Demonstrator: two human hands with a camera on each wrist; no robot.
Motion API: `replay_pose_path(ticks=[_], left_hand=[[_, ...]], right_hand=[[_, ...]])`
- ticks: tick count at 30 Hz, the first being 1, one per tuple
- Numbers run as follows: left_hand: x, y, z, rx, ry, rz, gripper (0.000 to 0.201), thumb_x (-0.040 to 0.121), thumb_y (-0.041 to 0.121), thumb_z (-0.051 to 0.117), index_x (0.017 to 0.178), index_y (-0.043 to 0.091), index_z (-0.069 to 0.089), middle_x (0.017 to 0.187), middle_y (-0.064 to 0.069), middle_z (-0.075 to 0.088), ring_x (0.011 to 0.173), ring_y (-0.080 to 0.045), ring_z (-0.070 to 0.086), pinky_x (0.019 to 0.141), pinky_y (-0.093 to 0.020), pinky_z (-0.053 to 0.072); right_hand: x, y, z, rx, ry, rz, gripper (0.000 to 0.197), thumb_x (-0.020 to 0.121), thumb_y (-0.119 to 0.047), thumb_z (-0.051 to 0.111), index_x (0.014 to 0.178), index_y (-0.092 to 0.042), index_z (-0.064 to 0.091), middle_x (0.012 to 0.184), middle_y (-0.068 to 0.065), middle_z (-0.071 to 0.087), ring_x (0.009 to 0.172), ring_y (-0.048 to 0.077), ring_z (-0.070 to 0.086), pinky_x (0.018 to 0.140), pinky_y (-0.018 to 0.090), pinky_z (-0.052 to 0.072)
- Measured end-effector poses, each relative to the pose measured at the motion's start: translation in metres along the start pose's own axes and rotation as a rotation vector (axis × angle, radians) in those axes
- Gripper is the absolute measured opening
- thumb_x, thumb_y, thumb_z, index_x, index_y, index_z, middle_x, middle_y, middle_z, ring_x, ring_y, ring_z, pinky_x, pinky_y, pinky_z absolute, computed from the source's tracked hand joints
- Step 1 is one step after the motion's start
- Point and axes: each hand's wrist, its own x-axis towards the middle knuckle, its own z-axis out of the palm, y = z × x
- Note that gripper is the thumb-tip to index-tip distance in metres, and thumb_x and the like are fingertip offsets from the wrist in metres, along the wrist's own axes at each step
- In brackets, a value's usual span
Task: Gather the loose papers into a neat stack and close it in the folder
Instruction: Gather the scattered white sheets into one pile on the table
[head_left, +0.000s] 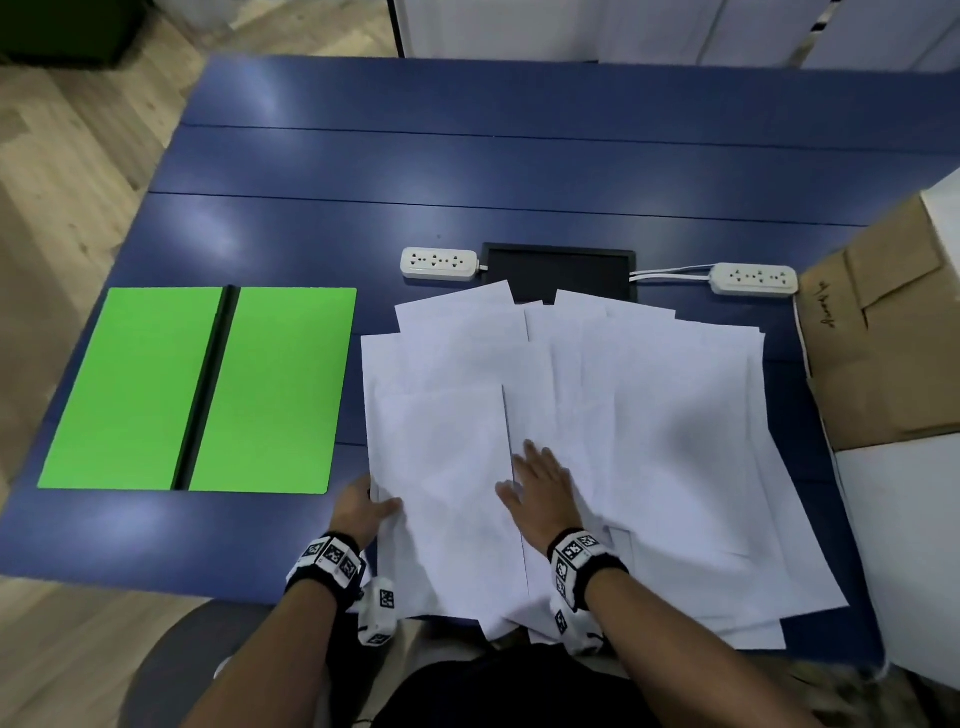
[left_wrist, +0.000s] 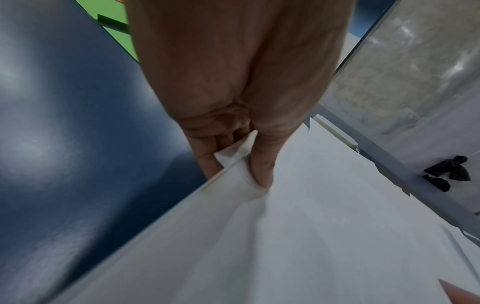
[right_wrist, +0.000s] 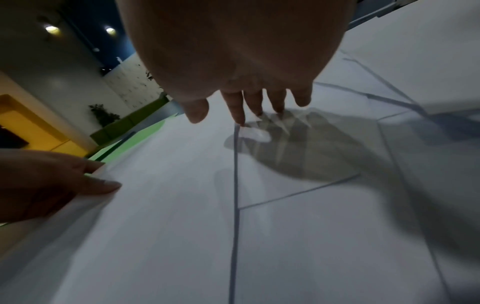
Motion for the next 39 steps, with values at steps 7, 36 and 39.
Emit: replay_pose_path(ticks=[7, 36, 39], left_hand=[[0.005, -0.004, 0.001, -0.044, 0.02, -0.016, 0.031, 0.083, 0.011, 0.077, 0.112, 0.006, 0.068, 0.102, -0.009, 0.072, 0.093, -0.029, 0.069, 0.085, -0.038, 0.055], [0.015, 0.005, 0.009, -0.016, 0.057, -0.143, 0.032, 0.08, 0.019, 0.081, 0.099, -0.004, 0.07, 0.093, -0.019, 0.071, 0.081, -0.027, 0.064, 0.072, -0.031, 0.046], [0.017, 0.005, 0.008, -0.031, 0.045, -0.14, 0.033, 0.079, 0.017, 0.082, 0.099, -0.005, 0.068, 0.094, -0.02, 0.071, 0.083, -0.03, 0.065, 0.074, -0.034, 0.048]], right_hand=[[0.006, -0.004, -0.032, 0.367, 0.429, 0.488, 0.053, 0.09, -0.022, 0.063, 0.139, -0.009, 0.049, 0.145, 0.01, 0.043, 0.132, 0.034, 0.046, 0.102, 0.041, 0.041], [-0.009, 0.141, -0.069, -0.065, 0.39, 0.66, 0.077, 0.098, -0.049, 0.048, 0.161, -0.018, 0.017, 0.168, 0.017, -0.01, 0.155, 0.039, 0.003, 0.121, 0.059, 0.011], [-0.031, 0.167, -0.065, -0.094, 0.233, 0.592, 0.077, 0.098, -0.051, 0.05, 0.161, -0.022, 0.014, 0.164, 0.013, -0.028, 0.155, 0.037, -0.011, 0.122, 0.059, 0.004]])
